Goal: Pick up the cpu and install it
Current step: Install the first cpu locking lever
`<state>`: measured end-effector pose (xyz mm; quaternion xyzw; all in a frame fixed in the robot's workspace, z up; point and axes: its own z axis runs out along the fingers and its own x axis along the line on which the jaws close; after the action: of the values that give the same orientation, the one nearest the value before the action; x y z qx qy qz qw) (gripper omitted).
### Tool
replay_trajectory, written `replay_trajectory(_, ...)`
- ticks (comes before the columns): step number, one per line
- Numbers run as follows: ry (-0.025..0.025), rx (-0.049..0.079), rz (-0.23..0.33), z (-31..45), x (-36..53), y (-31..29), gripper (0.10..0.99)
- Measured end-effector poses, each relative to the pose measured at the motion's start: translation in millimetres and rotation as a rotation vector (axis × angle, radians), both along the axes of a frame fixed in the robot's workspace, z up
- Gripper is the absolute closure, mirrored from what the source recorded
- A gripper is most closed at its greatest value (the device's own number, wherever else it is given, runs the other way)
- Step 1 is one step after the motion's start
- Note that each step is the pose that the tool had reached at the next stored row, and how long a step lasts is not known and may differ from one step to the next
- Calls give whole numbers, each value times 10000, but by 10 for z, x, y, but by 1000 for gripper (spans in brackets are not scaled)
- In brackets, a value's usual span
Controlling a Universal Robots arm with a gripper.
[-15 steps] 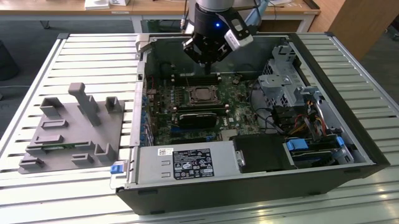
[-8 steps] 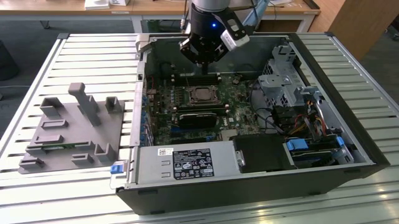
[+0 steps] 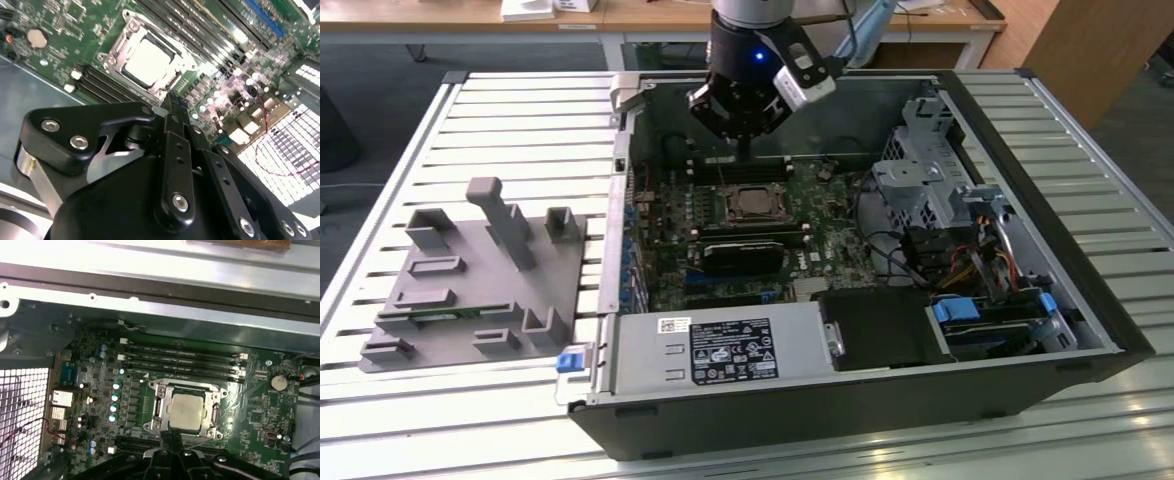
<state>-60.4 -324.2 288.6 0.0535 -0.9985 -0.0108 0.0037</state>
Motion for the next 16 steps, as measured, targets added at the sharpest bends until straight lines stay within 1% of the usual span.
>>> replay_trajectory(4,-1,3,-451,-37,-5,7,980)
replay_trajectory(5,-1,2,-522,-43,-19,9,980)
replay_trajectory(11,-1,8,-538,-120,-124,10,980)
replay_trajectory(13,-1,7,-537,-128,-149,11,980)
replay_trajectory(14,-1,8,-538,-131,-185,14,980)
replay_trajectory(16,-2,8,-539,-137,-217,19,980)
